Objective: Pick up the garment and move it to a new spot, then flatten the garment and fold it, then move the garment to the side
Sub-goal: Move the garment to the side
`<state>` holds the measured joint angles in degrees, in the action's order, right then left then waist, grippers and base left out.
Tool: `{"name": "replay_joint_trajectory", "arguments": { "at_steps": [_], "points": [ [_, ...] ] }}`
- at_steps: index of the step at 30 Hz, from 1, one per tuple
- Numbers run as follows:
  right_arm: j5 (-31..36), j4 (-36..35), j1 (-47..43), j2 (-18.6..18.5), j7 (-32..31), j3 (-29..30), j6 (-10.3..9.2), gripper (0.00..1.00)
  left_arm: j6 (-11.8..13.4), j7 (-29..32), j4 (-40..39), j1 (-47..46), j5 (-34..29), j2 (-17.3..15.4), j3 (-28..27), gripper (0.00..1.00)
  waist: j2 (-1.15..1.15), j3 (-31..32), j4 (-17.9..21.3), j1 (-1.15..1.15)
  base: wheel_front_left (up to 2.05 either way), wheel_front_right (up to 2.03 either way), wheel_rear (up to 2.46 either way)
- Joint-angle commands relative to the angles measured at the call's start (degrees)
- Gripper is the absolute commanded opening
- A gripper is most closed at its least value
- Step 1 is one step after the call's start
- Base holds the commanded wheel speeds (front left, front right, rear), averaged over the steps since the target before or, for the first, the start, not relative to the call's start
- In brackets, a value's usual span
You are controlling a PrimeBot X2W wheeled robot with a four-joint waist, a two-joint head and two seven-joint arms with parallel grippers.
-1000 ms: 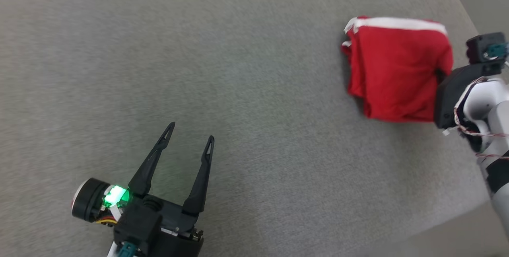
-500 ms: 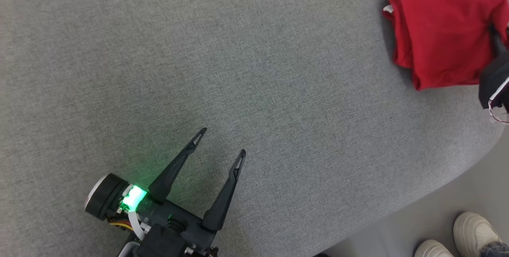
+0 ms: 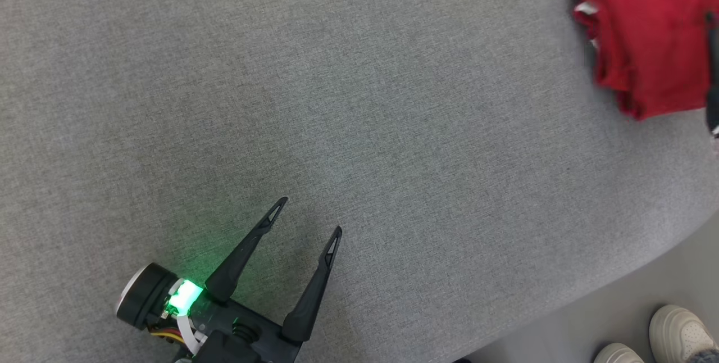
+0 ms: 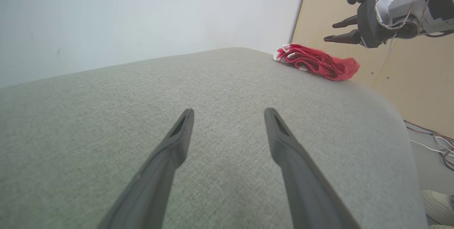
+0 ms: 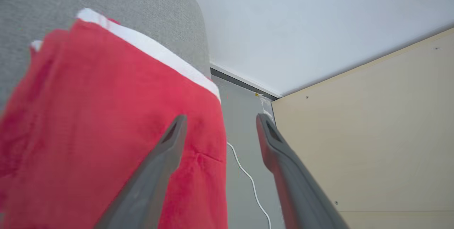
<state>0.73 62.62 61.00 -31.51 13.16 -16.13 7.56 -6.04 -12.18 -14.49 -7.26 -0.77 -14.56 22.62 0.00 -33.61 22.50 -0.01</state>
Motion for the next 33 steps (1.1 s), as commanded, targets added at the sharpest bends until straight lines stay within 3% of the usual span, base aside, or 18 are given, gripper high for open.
{"name": "replay_joint_trajectory", "arguments": {
  "at_steps": [1,8,13,23,33],
  "points": [
    [0.8,0.2,-0.4,1.1,0.6,0.1,-0.14,1.0,0.2,-0.2,-0.1,0.3,0.4,0.0,0.0,1.0,0.0,-0.1,-0.1,0.01,0.0,0.0,0.0],
    [1.4,-2.6,-2.6,3.3,2.0,1.3,-0.14,1.0,0.7,-1.7,2.3,-1.1,1.9,1.3,0.1,1.0,0.0,3.1,-1.4,0.01,0.0,0.0,0.0],
    [-4.3,-14.0,-10.8,4.3,2.0,4.6,-0.15,1.0,1.9,-2.8,5.7,-1.0,4.1,3.5,-0.8,1.0,0.0,8.3,-3.9,0.01,0.0,0.0,0.0],
    [-16.0,-35.7,-32.1,7.4,2.0,13.5,-0.14,1.0,4.9,-3.0,12.0,3.1,10.0,6.8,-10.7,1.0,0.0,19.7,-9.0,0.01,0.0,0.0,0.0],
    [-18.6,-44.0,-47.8,12.8,2.0,13.8,-0.14,1.0,4.6,-3.0,15.8,10.7,11.7,10.0,-21.2,1.0,0.0,29.7,-12.4,0.01,0.0,0.0,0.0]
  ]
}}
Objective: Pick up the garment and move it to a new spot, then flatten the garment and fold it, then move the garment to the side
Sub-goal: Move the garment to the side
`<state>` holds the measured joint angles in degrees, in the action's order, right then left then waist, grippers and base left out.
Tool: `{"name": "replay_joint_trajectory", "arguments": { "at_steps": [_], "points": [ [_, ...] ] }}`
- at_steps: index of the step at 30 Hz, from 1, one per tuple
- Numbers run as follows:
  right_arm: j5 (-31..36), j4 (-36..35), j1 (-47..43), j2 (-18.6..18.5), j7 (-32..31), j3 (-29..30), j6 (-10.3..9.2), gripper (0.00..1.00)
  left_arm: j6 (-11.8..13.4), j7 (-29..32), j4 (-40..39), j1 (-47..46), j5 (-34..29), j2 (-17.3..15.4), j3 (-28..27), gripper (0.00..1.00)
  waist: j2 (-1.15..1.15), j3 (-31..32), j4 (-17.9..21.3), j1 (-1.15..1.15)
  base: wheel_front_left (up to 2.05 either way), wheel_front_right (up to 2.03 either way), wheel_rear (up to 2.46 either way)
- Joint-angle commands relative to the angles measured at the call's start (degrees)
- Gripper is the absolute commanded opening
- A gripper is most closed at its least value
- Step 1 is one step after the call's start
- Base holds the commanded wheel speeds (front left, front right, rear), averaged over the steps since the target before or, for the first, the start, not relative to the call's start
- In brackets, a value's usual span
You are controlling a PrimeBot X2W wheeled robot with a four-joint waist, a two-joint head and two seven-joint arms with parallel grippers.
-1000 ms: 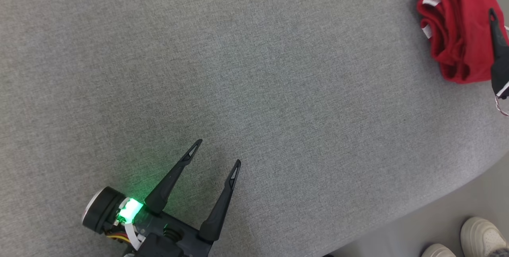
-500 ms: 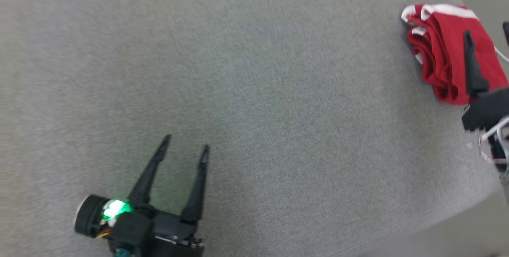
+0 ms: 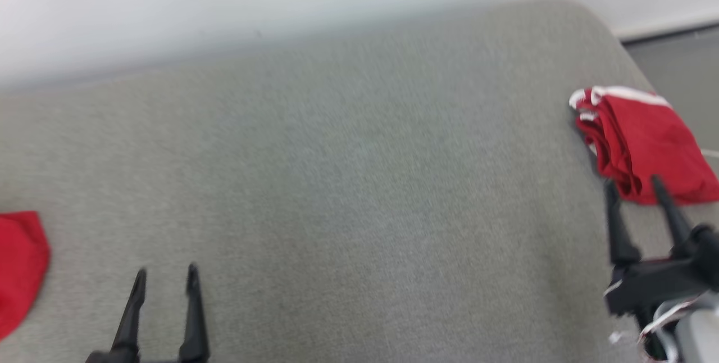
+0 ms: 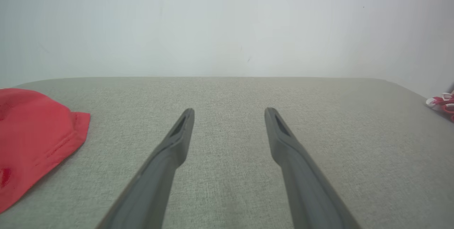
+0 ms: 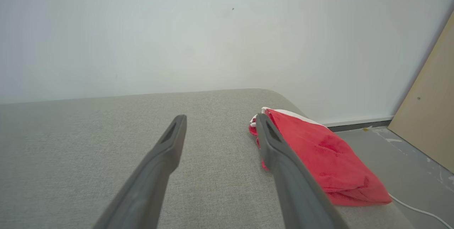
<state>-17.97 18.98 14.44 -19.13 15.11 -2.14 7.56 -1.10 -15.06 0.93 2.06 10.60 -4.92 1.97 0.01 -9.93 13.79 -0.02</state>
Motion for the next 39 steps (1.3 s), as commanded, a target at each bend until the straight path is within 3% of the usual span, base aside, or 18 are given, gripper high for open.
{"name": "replay_joint_trajectory", "arguments": {
  "at_steps": [1,16,23,39],
  "points": [
    [0.1,-0.8,-2.2,1.1,0.0,-0.2,-0.14,1.0,-0.3,-0.2,0.7,2.1,0.4,0.6,-1.5,1.0,-0.01,6.8,-3.9,0.02,0.0,0.0,0.0],
    [3.1,-1.4,-10.1,6.0,0.0,-3.9,-0.14,1.0,-2.8,-0.2,6.4,7.5,0.7,2.0,-9.6,1.0,-0.01,12.0,-6.1,0.02,0.0,0.0,0.0],
    [3.5,-0.5,-12.1,8.8,0.0,-3.9,-0.14,1.0,-2.7,-0.2,8.2,9.2,0.0,2.1,-8.8,1.0,-0.01,13.2,-6.3,0.02,0.0,0.0,0.0],
    [3.5,-0.7,-14.1,10.7,0.0,-4.0,-0.14,1.0,-2.7,-0.2,7.9,8.8,-0.5,2.1,-9.0,1.0,-0.01,12.8,-7.2,0.02,0.0,0.0,0.0]
  ]
}}
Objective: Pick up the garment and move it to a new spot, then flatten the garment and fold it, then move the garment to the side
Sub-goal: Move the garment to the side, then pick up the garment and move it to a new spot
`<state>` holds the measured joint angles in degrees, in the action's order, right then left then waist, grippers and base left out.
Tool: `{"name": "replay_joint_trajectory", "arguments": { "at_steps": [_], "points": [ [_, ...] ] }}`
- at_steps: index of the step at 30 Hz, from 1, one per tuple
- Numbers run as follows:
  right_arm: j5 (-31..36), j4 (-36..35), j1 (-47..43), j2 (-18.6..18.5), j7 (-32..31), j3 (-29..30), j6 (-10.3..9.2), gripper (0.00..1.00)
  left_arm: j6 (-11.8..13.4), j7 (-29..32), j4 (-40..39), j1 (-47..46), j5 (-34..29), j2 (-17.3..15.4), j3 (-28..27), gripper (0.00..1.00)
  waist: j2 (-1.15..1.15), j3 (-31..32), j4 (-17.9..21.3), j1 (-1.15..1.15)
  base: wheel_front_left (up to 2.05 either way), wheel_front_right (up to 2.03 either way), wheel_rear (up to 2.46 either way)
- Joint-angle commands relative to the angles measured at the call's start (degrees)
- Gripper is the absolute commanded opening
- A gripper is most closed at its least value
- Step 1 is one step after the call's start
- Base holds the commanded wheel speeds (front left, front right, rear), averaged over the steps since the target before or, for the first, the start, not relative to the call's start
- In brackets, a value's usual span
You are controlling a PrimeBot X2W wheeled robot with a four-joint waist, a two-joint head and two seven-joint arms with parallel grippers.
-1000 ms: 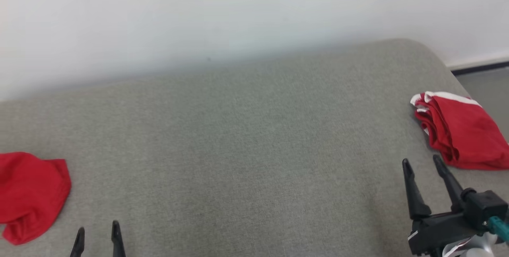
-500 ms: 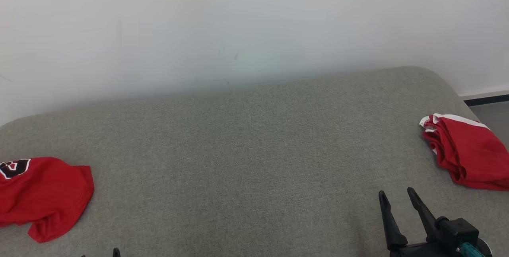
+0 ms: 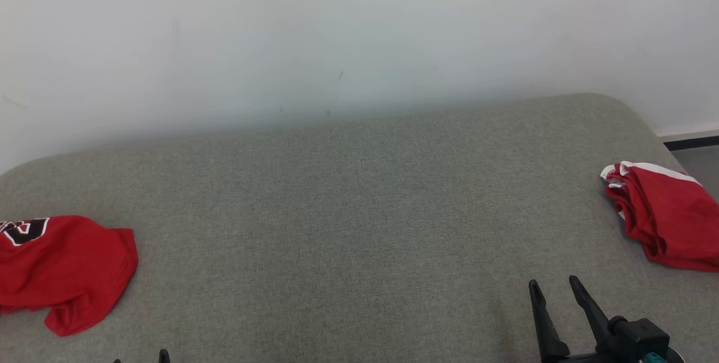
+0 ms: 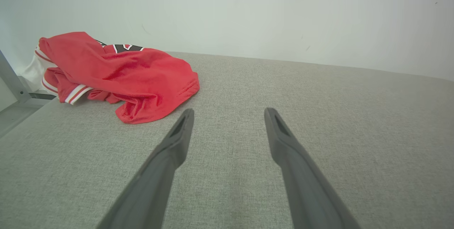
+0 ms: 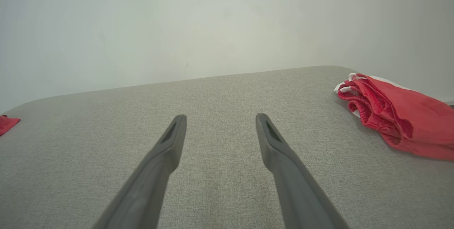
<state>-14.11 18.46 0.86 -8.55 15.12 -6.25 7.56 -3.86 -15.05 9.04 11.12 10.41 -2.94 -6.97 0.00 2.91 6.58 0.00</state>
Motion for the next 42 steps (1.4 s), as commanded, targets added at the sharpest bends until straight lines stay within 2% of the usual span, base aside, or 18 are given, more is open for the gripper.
{"name": "replay_joint_trajectory", "arguments": {
  "at_steps": [1,15,32,42],
  "points": [
    [-0.4,-0.1,-0.5,0.1,0.0,0.1,-0.14,1.0,0.0,-0.2,-0.2,-0.3,-0.3,0.1,-0.1,1.0,0.0,-0.1,-0.1,0.0,0.0,0.0,0.0],
    [-0.3,-0.3,-0.5,0.3,0.0,-0.1,-0.14,1.0,0.1,-0.2,-0.6,-1.1,0.0,0.1,-1.4,1.0,0.0,-0.3,-2.9,0.0,0.0,0.0,0.0],
    [-0.5,-0.7,-1.7,1.7,0.0,-2.3,-0.14,1.0,-0.2,-0.2,-1.8,2.1,-1.4,0.1,-4.1,1.0,0.0,1.3,-17.1,0.0,0.0,0.0,0.0],
    [-0.5,-0.3,-2.2,2.8,0.0,-3.1,-0.14,1.0,-0.6,-0.2,-2.3,3.7,-2.3,0.1,-5.6,1.0,0.0,2.5,-23.8,0.0,0.0,0.0,0.0]
  ]
}}
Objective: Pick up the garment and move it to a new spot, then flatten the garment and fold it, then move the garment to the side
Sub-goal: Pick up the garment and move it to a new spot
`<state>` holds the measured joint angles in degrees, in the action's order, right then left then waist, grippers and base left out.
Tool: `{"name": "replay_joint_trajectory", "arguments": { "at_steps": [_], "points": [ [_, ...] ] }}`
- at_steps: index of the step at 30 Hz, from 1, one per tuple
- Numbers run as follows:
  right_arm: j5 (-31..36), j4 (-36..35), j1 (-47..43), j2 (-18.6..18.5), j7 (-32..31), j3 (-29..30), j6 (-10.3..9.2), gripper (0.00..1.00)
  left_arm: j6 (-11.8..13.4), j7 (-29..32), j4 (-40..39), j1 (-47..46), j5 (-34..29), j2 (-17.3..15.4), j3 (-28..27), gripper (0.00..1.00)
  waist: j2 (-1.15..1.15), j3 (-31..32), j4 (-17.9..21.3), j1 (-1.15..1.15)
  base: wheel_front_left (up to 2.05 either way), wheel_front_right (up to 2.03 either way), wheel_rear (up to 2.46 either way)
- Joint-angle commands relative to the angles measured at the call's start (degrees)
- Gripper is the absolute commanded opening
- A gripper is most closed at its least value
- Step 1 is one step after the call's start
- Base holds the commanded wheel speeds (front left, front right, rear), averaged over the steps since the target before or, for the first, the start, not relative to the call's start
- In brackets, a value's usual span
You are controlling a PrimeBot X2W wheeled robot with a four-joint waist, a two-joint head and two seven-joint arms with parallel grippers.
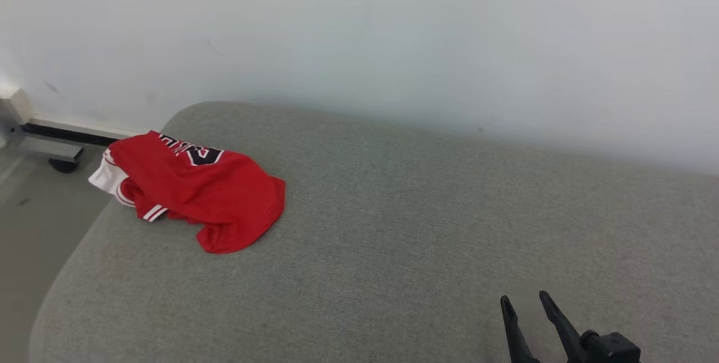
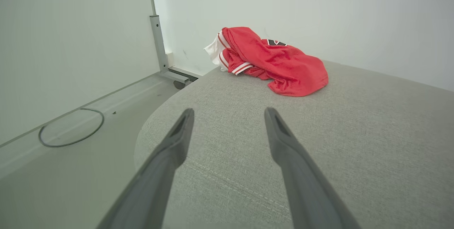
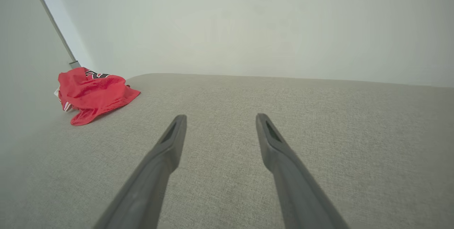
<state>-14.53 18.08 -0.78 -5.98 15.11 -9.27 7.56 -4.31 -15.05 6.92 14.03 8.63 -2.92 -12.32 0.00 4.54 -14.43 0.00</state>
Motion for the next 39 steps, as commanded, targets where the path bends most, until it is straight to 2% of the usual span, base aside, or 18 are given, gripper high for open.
{"name": "replay_joint_trajectory", "arguments": {
  "at_steps": [1,9,19,32,39],
  "points": [
    [-0.1,0.1,-0.5,0.4,0.0,-0.3,-0.14,1.0,-0.1,-0.2,-0.2,0.9,-0.6,0.1,-0.5,1.0,0.0,0.9,-3.3,0.0,0.0,0.0,0.0],
    [0.6,0.7,-0.1,0.7,0.0,-0.7,-0.14,1.0,-0.6,-0.2,0.0,1.1,-0.5,0.1,-1.5,1.0,0.0,0.8,-6.3,0.0,0.0,0.0,0.0],
    [0.6,0.9,0.2,0.7,0.0,-1.5,-0.14,1.0,-0.2,-0.2,0.1,1.2,0.3,0.1,-1.4,1.0,0.0,0.3,-6.4,0.0,0.0,0.0,0.0],
    [0.6,0.1,1.3,-0.5,0.0,-2.5,-0.14,1.0,-0.8,-0.2,0.5,-4.6,-0.6,-0.1,-0.7,1.0,0.0,-2.6,-2.6,0.0,0.0,0.0,0.0],
    [1.1,-2.2,4.7,-3.3,0.0,-3.8,-0.14,1.0,-1.1,2.8,5.9,-16.2,0.4,-2.1,0.6,1.0,0.0,-11.3,1.5,0.0,0.0,0.0,0.0]
  ]
}}
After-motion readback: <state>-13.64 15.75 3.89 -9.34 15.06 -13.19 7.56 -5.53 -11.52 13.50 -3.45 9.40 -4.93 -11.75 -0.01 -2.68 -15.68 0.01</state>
